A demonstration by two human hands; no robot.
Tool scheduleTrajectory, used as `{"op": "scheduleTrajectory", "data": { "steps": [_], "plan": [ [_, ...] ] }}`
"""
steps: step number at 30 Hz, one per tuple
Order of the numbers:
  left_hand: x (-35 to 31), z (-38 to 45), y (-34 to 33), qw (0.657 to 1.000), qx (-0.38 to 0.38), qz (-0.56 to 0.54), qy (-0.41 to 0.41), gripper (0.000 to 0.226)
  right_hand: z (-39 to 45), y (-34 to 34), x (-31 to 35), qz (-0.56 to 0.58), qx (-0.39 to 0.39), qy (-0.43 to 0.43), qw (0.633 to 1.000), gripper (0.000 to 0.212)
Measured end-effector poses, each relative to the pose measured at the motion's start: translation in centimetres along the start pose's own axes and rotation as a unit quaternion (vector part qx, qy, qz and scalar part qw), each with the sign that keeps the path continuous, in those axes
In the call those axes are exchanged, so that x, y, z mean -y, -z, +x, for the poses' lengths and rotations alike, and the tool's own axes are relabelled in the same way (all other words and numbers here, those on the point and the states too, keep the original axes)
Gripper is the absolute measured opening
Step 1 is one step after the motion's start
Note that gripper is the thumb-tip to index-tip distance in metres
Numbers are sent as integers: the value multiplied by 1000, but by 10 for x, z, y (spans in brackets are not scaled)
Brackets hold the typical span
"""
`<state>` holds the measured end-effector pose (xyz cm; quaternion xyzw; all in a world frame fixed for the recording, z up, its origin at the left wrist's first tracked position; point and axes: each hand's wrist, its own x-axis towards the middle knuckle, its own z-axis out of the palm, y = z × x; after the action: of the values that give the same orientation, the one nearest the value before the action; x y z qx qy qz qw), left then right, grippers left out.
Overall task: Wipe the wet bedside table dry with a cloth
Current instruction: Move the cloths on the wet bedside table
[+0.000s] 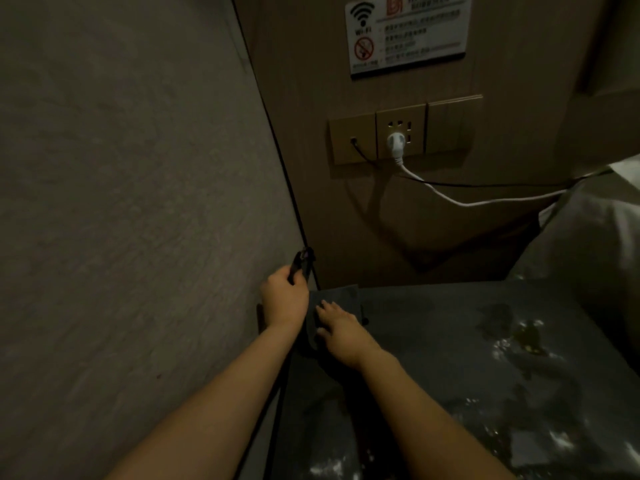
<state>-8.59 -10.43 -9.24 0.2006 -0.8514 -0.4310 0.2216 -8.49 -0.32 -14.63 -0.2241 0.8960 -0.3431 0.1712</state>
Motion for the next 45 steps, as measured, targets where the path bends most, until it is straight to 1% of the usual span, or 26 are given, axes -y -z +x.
{"op": "scheduleTrajectory", "data": {
  "steps": [1,2,3,5,7,8,9,11,12,14,16,18,19,22,23,24,25,26,27,28,30,31,32,34,40,45],
  "plan": [
    [-1,2,0,1000,-6,5,6,21,-4,5,-1,124,-39,-13,991,44],
    [-2,3,0,1000,-14,10,9,22,-9,12,-4,223,-103,-32,969,41],
    [-5,4,0,1000,-22,15,8,22,-14,21,-8,291,-186,-59,937,41],
    [-15,3,-3,999,-37,25,-13,24,-22,40,-20,360,-328,-116,866,41],
    [-27,-2,-11,997,-41,44,-52,27,-27,62,-30,391,-413,-146,810,40],
    [-34,-6,-17,995,-34,59,-72,32,-28,73,-34,395,-442,-148,792,40],
    [-41,-10,-24,993,-16,75,-92,38,-30,82,-36,395,-462,-146,781,40],
    [-51,-22,-42,982,47,117,-143,44,-35,96,-40,387,-489,-142,769,40],
    [-54,-30,-52,970,85,150,-171,45,-38,102,-42,381,-497,-142,767,40],
    [-57,-50,-73,936,165,224,-214,43,-45,110,-48,363,-504,-138,771,41],
    [-57,-76,-92,898,232,292,-233,34,-53,113,-55,342,-498,-134,785,42],
    [-53,-99,-104,863,283,352,-225,30,-61,112,-62,332,-486,-130,798,43],
    [-49,-108,-109,849,303,373,-220,33,-65,111,-65,326,-478,-129,805,44],
    [-43,-120,-112,825,357,386,-207,58,-74,104,-70,281,-443,-115,843,43],
    [-44,-120,-109,827,374,372,-196,63,-75,102,-71,262,-425,-110,859,43],
    [-45,-119,-105,839,383,342,-179,61,-76,98,-71,242,-403,-105,876,43],
    [-45,-114,-100,859,381,301,-162,52,-76,93,-72,218,-377,-103,894,43],
    [-44,-108,-94,881,362,264,-150,43,-76,88,-73,188,-348,-101,913,43],
    [-40,-99,-88,898,334,245,-148,39,-75,83,-73,153,-316,-99,931,43],
    [-34,-90,-81,906,310,248,-149,41,-74,77,-74,111,-281,-91,949,41],
    [-17,-72,-69,902,284,287,-154,50,-68,64,-74,-16,-191,-68,979,42],
    [-8,-63,-63,893,280,317,-154,52,-64,58,-74,-89,-142,-55,984,44],
    [1,-58,-58,883,282,345,-150,55,-61,52,-74,-153,-104,-44,982,47],
    [14,-52,-52,863,295,385,-141,57,-57,45,-73,-225,-67,-49,971,51],
    [25,-51,-50,846,322,404,-130,58,-45,46,-71,-281,-16,-17,959,53],
    [20,-44,-51,832,341,419,-124,60,-46,55,-77,-273,-5,-5,962,53]
  ]
}}
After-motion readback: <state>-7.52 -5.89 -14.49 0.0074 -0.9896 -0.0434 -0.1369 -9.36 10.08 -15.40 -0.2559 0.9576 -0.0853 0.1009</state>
